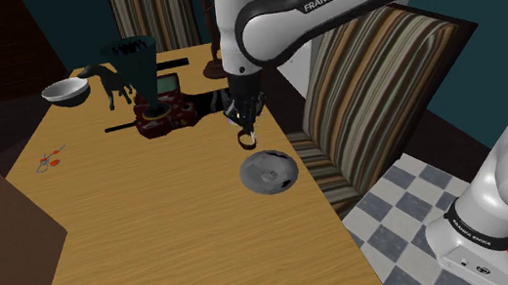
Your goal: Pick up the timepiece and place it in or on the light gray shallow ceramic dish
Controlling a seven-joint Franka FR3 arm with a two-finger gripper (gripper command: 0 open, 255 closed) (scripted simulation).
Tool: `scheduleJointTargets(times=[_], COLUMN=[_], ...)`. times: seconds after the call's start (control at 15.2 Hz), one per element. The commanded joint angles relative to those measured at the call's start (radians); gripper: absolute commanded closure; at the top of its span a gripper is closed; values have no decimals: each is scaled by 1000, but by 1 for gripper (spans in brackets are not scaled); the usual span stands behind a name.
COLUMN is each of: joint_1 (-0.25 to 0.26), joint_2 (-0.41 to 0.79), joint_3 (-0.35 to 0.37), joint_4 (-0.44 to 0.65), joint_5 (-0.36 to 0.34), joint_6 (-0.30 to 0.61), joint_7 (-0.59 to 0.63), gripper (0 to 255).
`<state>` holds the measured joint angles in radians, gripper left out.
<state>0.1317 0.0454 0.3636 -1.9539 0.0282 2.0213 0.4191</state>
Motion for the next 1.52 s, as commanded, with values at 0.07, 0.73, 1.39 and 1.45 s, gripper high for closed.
scheduleJointTargets(times=[0.07, 0.73, 1.39, 1.45], joint_1=[-9, -5, -4, -4], joint_2=[-137, -126, -77, -77], joint_3=[-7, -4, 1, 1], joint_4=[-147, -259, -309, -309], joint_5=[54, 56, 40, 40], joint_6=[16, 139, 236, 236], joint_7=[-39, -41, -31, -31], gripper=[255, 255, 255, 255])
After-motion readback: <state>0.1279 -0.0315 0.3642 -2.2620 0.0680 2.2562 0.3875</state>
